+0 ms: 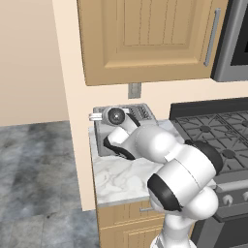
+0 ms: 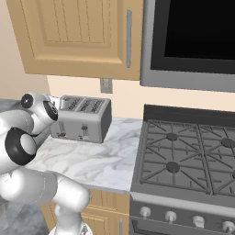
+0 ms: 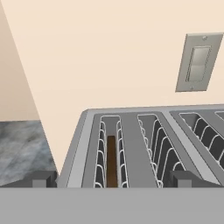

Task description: Start the toaster. Once the lever pops up, take the bread to the plate on the dining counter.

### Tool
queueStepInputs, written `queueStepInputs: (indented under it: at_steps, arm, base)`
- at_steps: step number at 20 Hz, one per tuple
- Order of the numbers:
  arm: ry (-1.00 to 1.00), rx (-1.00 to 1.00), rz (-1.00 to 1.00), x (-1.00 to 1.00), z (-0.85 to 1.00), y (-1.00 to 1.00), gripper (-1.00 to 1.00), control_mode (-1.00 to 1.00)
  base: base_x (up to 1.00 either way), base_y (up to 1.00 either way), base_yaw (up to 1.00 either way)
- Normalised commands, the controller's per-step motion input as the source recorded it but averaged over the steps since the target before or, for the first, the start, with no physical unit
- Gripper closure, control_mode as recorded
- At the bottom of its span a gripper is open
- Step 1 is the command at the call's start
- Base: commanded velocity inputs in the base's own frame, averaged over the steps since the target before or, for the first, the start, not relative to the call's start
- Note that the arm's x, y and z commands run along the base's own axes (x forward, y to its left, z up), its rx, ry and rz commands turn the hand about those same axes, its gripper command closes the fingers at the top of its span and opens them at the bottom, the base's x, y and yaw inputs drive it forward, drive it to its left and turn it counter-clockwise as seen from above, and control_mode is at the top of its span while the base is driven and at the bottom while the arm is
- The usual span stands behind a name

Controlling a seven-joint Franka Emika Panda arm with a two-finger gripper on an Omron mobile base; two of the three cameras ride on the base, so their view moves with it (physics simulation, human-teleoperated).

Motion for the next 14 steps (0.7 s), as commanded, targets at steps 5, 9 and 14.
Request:
queueStepInputs:
  at_steps: [5, 9, 14]
  arm:
    - [0.0, 0.0, 0.0, 0.0, 0.0, 0.0, -1.0, -1.0]
    - [0.0, 0.0, 0.0, 0.0, 0.0, 0.0, -1.0, -1.0]
    - [0.0, 0.0, 0.0, 0.0, 0.0, 0.0, -1.0, -1.0]
  base:
    - [0.0, 0.0, 0.0]
    - [0.0, 0.0, 0.0]
    - [0.0, 0.0, 0.0]
